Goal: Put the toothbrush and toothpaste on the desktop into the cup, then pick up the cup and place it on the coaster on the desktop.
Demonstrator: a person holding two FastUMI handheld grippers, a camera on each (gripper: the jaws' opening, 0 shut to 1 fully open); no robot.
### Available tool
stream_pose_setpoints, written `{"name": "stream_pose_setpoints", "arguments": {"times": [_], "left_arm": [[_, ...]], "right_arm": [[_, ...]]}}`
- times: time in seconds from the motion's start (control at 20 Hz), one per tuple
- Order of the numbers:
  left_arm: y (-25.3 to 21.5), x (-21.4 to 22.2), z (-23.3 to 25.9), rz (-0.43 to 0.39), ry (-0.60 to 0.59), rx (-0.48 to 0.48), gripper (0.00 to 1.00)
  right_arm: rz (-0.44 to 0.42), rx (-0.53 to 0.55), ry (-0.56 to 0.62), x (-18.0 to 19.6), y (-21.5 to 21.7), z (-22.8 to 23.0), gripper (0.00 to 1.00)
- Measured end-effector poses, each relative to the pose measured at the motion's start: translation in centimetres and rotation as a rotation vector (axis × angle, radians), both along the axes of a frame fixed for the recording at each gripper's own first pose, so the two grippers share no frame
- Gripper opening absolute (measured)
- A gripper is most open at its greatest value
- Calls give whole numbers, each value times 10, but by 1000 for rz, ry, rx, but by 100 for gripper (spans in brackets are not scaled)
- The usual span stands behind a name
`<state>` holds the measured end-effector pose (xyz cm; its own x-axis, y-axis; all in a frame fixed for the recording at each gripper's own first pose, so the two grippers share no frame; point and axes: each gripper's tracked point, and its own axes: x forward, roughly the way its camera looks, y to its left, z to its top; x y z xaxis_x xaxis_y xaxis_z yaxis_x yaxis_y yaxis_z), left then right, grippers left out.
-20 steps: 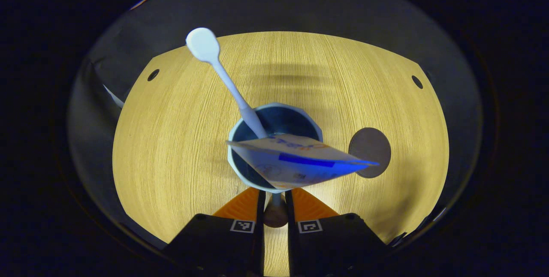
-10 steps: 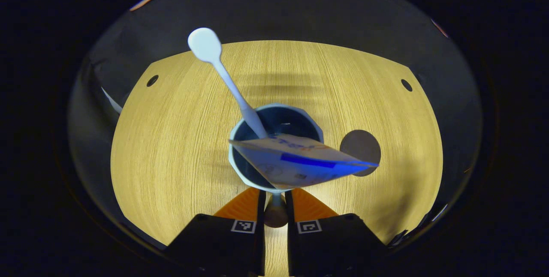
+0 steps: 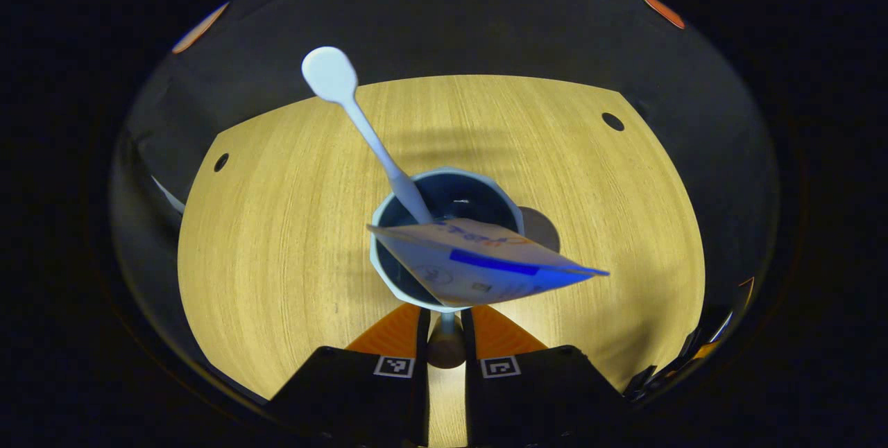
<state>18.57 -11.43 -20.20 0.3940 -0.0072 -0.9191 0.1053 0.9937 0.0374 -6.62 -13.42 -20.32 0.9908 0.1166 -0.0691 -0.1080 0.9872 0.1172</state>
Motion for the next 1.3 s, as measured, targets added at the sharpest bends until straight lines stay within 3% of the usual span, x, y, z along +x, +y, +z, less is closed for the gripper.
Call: {"name": "stream_pose_setpoints", "arguments": {"times": [0.3, 0.6, 0.95, 1.0, 1.1, 1.15, 1.2, 1.25, 1.3], "left_arm": [[-28, 28, -20, -70, 17, 10, 20], [-30, 75, -47, -85, 43, 24, 20], [-39, 67, -47, -88, 64, 36, 22], [-40, 66, -42, -96, 51, 32, 26], [-41, 63, -32, -105, 34, 16, 34], [-41, 60, -26, -111, 29, 5, 40], [-41, 58, -19, -118, 15, -7, 52], [-39, 57, -11, -125, -2, -12, 57], [-37, 53, -3, -128, -17, -28, 71]], "right_arm": [[-46, 9, 18, -17, -29, -5, 93], [-75, 34, 40, -23, -46, -14, 93], [-82, 42, 62, -21, -50, -27, 93], [-79, 43, 61, -20, -49, -26, 98], [-82, 38, 63, -18, -47, -25, 93], [-85, 38, 59, -18, -46, -22, 98], [-86, 42, 56, -16, -43, -19, 93], [-84, 46, 53, -15, -40, -14, 93], [-85, 47, 51, -13, -36, -11, 93]]}}
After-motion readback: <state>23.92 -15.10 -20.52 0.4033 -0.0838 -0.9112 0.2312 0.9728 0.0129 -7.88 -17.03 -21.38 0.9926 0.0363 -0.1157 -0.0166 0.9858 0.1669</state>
